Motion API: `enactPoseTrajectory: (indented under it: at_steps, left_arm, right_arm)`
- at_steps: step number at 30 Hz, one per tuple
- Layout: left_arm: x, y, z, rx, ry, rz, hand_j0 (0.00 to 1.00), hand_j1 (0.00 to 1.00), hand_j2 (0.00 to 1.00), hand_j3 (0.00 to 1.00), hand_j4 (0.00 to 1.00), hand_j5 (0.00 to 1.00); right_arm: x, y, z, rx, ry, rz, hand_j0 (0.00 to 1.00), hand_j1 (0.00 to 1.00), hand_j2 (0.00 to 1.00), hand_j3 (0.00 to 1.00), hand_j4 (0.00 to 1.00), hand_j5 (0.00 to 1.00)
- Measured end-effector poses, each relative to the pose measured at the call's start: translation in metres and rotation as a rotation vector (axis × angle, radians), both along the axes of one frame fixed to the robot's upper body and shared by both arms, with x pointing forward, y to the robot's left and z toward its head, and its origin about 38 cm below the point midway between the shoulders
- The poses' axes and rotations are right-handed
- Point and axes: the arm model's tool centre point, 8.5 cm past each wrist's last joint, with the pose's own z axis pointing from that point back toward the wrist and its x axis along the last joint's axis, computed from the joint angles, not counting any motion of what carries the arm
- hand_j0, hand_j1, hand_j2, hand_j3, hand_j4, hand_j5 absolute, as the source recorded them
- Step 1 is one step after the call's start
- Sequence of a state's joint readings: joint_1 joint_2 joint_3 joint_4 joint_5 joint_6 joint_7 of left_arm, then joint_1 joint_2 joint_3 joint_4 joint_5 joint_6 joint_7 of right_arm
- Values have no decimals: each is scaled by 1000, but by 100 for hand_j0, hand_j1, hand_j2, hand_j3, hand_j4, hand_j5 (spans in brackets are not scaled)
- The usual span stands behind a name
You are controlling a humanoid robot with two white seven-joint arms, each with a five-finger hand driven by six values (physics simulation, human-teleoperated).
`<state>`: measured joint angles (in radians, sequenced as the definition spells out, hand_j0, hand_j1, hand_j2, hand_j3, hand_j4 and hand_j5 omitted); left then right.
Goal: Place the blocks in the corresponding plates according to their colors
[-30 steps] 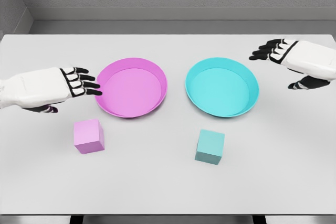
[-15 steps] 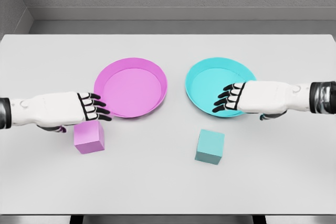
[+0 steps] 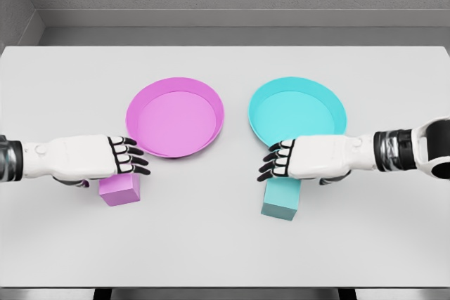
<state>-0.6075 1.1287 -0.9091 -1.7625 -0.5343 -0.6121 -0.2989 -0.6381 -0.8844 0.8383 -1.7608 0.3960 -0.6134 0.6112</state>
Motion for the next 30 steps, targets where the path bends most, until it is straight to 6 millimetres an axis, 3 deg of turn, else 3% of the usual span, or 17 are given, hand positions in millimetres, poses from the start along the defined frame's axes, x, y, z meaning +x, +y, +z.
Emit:
enactPoseTrajectory:
  at_steps: [7, 18, 19, 24, 26, 27, 30]
  left_arm:
    - [0, -9, -5, -4, -4, -20, 100, 100, 100, 100, 100, 100]
    - [-1, -12, -11, 15, -5, -36, 100, 100, 100, 100, 100, 100]
    - [-1, -12, -12, 17, -3, -36, 100, 100, 100, 100, 100, 100]
    - [-2, -12, -14, 25, -3, -39, 92, 92, 92, 92, 92, 92]
    - [-2, -12, -14, 31, -5, -40, 88, 88, 88, 88, 88, 88]
    - [-2, -11, -14, 33, -6, -40, 82, 82, 82, 82, 82, 82]
    - [-3, -11, -16, 36, -2, -40, 69, 69, 69, 69, 69, 69]
  right_arm:
    - [-5, 16, -10, 14, 27, 37, 100, 100, 100, 100, 100, 100]
    - [-16, 22, -28, 3, 81, 58, 100, 100, 100, 100, 100, 100]
    - [-16, 23, -28, 4, 81, 57, 98, 98, 98, 98, 98, 98]
    - [-16, 23, -28, 2, 79, 60, 67, 67, 67, 67, 67, 67]
    - [-16, 23, -28, 11, 84, 53, 65, 65, 65, 65, 65, 65]
    - [-15, 23, -27, 12, 83, 52, 59, 59, 59, 59, 59, 59]
    - [-15, 23, -26, 17, 81, 50, 59, 59, 59, 59, 59, 59]
